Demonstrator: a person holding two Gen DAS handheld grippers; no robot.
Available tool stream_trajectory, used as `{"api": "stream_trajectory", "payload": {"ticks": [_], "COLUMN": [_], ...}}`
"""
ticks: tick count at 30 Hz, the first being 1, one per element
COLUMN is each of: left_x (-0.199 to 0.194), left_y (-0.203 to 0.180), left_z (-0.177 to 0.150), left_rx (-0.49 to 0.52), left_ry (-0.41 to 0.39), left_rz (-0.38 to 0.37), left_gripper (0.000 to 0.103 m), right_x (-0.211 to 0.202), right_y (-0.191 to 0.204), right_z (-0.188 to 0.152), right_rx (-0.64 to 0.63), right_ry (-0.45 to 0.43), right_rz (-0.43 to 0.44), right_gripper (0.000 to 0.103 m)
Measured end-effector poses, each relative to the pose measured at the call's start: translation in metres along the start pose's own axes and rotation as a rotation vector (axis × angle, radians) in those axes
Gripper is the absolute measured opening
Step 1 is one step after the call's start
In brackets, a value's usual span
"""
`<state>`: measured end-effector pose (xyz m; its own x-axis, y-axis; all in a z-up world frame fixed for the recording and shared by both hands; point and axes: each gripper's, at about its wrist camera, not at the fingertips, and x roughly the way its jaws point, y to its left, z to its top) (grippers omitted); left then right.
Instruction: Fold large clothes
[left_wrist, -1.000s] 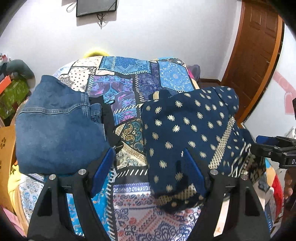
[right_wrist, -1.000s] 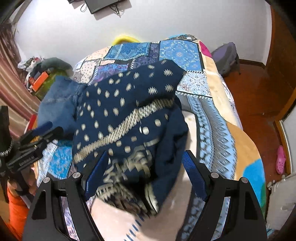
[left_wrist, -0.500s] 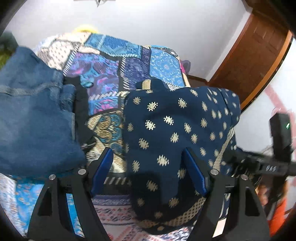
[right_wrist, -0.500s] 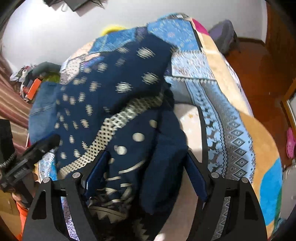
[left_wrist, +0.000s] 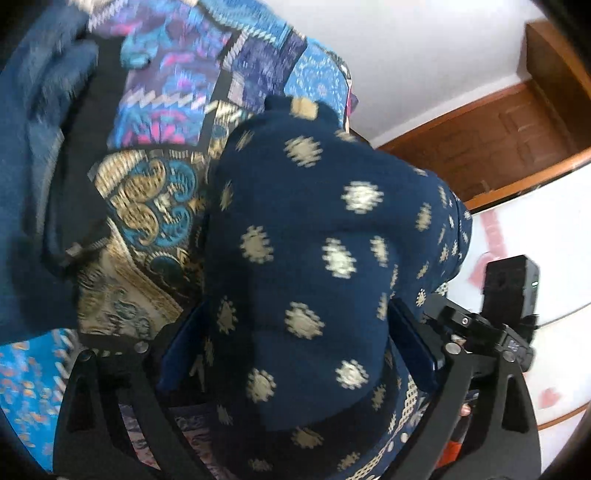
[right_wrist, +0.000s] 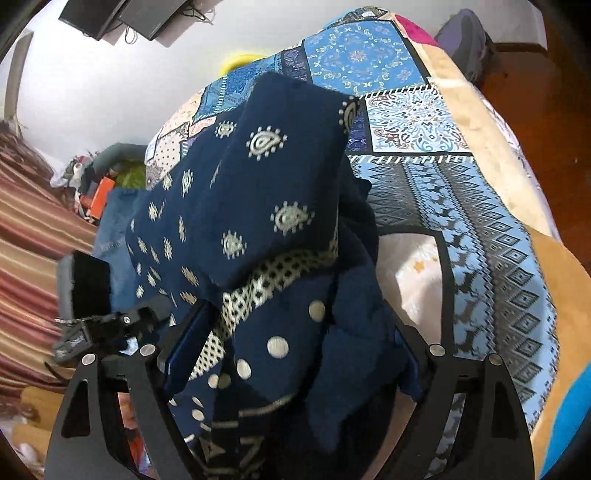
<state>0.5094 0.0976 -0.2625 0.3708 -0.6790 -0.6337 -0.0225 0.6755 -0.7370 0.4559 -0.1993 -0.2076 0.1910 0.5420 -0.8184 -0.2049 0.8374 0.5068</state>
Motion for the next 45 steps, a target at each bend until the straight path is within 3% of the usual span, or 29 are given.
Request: {"api": "stream_trajectory", "payload": {"ticks": [3,5,8,13,19,27,37,45], "left_x": [0.006,0.005,-0.002,-0.021,-0.066,-0.160,-0.273,-0.317], "left_y": [0.014,0.015,0.005,-0.026,-0.068,-0.101,-0.068,0.003], "left_z": [0.001,-0.002,-0.008,-0.024,-0.037,-0.049,-0.022,0.035], "left_rx": [-0.067,-0.075,-0.041,0.030,0.107,0.199,0.231,0.177], "left_ry": [0.032,0.030,0.013,-0.012,-0.075,-0.210,-0.366,-0.447], "left_rz": [-0.087,-0.111,-0.077,-0.011,-0.005,0.008,0.043,0.116], "left_gripper": [0.095,0.087,0.078,0.066,0.057,0.055,0.055,0.055], "right_x": [0.000,0.002,0.001,-0.015,-0.042,-0.071,-0.038,0.036], "right_y": [0.000,0.002,0.003,0.015,0.049,0.124,0.215,0.273], "right_z": [0.001,-0.002,-0.006,-0.015,-0.020,-0.024,0.010,0.047], "right_rx": [0.015,0.011,0.014,0.006,-0.055,-0.179,-0.300,-0.387], "right_ry": [0.003,0.021,0.034,0.023,-0.015,-0.093,-0.145,-0.126], "right_rz": [0.026,0.037,0.046,0.076,0.074,0.079,0.111,0.155], "right_gripper": [0.078,0.057,0.039,0.026,0.025,0.025,0.025,0.025]}}
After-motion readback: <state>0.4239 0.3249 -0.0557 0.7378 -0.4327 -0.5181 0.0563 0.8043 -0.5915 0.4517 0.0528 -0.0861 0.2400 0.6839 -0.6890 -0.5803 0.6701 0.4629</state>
